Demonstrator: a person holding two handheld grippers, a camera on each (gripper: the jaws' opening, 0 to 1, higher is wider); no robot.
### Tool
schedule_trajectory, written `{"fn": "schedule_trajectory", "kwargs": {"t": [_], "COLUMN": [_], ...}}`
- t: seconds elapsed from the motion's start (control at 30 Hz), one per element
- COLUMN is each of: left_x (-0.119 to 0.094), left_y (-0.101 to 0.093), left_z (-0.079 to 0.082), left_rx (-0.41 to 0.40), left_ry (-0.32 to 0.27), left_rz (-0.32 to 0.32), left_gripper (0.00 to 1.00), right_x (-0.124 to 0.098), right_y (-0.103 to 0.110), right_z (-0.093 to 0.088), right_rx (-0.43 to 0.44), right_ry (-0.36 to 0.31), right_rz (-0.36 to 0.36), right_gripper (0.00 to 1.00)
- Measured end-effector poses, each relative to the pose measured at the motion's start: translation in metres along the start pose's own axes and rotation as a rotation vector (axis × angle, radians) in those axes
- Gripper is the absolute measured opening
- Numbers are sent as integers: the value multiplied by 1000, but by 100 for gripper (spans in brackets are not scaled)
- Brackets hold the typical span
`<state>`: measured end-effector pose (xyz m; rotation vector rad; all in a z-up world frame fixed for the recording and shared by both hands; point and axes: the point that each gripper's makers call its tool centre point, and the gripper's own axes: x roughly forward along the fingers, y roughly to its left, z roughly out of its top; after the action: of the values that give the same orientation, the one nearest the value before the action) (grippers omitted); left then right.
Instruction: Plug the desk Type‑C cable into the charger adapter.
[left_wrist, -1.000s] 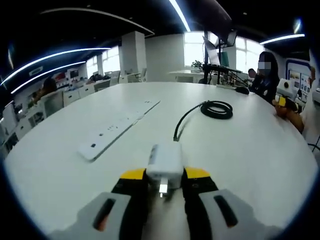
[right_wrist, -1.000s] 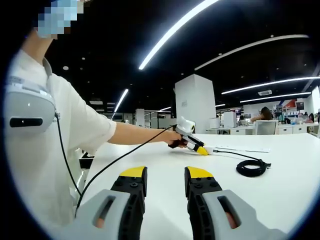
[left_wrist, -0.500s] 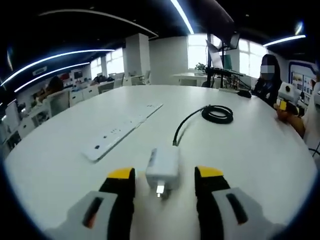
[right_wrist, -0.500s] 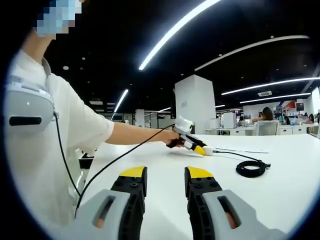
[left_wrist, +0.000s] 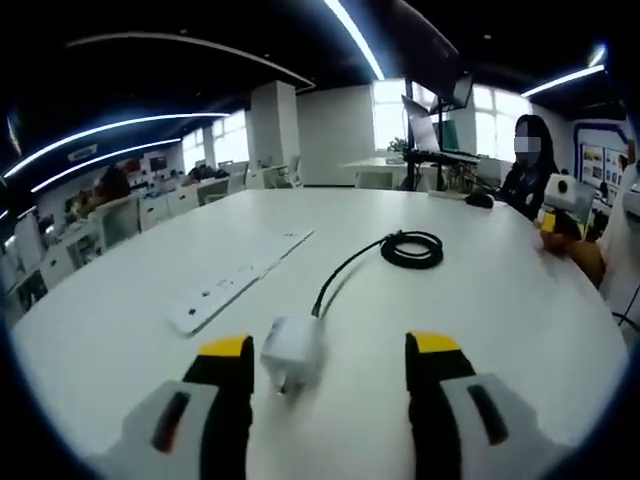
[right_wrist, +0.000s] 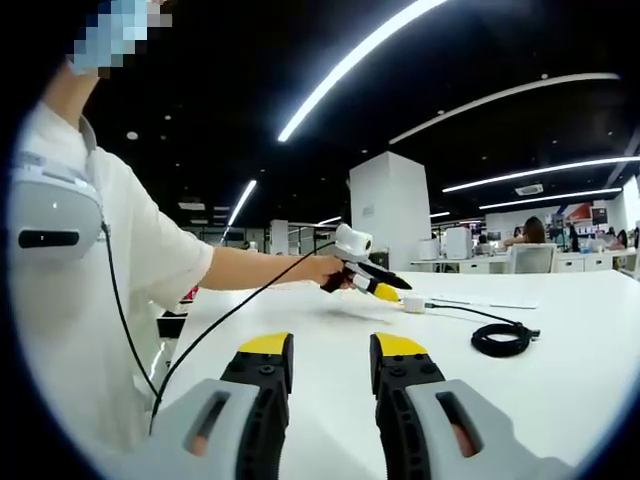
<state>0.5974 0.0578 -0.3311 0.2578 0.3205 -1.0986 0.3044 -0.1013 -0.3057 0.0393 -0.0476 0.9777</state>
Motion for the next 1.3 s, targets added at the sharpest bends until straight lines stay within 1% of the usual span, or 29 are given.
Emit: {"fn": "schedule_trajectory", "kwargs": {"t": [0.17, 0.3, 0.4, 0.57, 0.6, 0.67, 0.83, 0.9, 1.0, 1.13, 1.3], "left_x": [-6, -12, -20, -34, -36, -39, -49, -56, -63, -76, -95], "left_y": [-7, -17, -26, -39, -42, -46, -62, -74, -84, -99, -113], "left_z": [7, 8, 12, 23, 25, 26, 34, 38, 40, 43, 47], "left_rx": [-1, 10, 17, 15, 18, 34, 32, 32, 30, 26, 20], "left_ry": [-17, -13, -26, -79, -87, -82, -116, -140, -161, -192, -238], "left_rz": [15, 28, 33, 51, 64, 80, 87, 91, 97, 113, 135], "left_gripper": [70, 73, 74, 75, 75, 76, 76, 76, 77, 78, 78], "right_x": [0, 0, 1, 1, 1, 1, 1, 0, 0, -2, -5], "right_y": [-1, -3, -3, -4, -5, -6, -8, -9, -10, -13, -16], "right_z": [2, 3, 3, 4, 4, 5, 7, 7, 8, 9, 11], "right_rx": [1, 3, 3, 4, 4, 7, 10, 11, 11, 11, 15], "right_ry": [-10, -15, -13, -15, -16, -20, -29, -30, -32, -37, -42], "right_rz": [-6, -10, -10, -14, -16, -17, -27, -33, -39, -64, -83], "right_gripper": [33, 33, 34, 35, 35, 36, 36, 36, 37, 41, 44]}}
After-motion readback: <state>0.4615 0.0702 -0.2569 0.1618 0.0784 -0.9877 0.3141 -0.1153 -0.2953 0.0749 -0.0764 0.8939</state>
